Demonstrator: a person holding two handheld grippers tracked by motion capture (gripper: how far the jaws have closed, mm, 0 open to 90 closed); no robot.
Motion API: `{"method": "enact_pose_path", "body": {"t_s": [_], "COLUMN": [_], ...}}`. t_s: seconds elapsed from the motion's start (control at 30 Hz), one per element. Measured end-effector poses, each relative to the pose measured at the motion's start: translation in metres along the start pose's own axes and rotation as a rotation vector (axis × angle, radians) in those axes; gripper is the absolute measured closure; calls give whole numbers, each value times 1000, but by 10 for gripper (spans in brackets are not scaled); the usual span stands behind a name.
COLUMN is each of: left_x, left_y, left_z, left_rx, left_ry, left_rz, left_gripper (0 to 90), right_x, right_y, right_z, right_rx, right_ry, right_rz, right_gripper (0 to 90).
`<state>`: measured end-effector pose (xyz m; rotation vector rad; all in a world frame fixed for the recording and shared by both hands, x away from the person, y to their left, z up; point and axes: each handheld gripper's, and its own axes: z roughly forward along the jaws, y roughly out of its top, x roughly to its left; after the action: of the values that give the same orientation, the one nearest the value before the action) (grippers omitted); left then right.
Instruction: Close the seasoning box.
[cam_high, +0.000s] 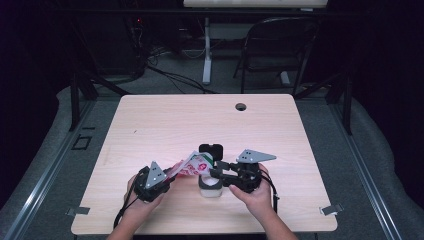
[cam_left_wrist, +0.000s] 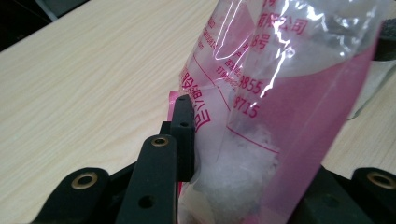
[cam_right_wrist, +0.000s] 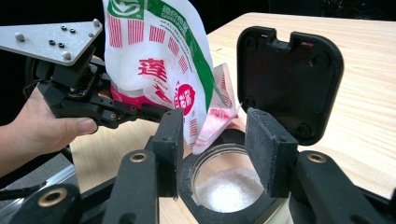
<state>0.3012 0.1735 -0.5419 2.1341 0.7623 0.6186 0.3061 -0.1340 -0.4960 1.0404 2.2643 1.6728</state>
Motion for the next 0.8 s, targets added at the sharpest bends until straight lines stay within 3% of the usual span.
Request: {"method": "enact_pose_path", "body": {"t_s": [0.17,0.53,0.7,0.8], "left_x": [5,10,16,21], "left_y": [-4,-8,-12,-15], "left_z": [2,3,5,6], "left_rx": [-2,-6,-18,-20], "left_ry": [-23,-33,-58,-72], "left_rz": [-52,-101,-155,-213], "left_gripper": [725,727,728,726], "right_x": [-3,-5,-6,-6], "right_y": [-1,-2,-2,-3], "right_z": [-1,-2,-2,-1], "right_rx": [-3,-11,-11,-11], "right_ry": [-13,-21,-22,-22], "right_rz": [10,27,29,35], "right_gripper": [577,577,576,575]}}
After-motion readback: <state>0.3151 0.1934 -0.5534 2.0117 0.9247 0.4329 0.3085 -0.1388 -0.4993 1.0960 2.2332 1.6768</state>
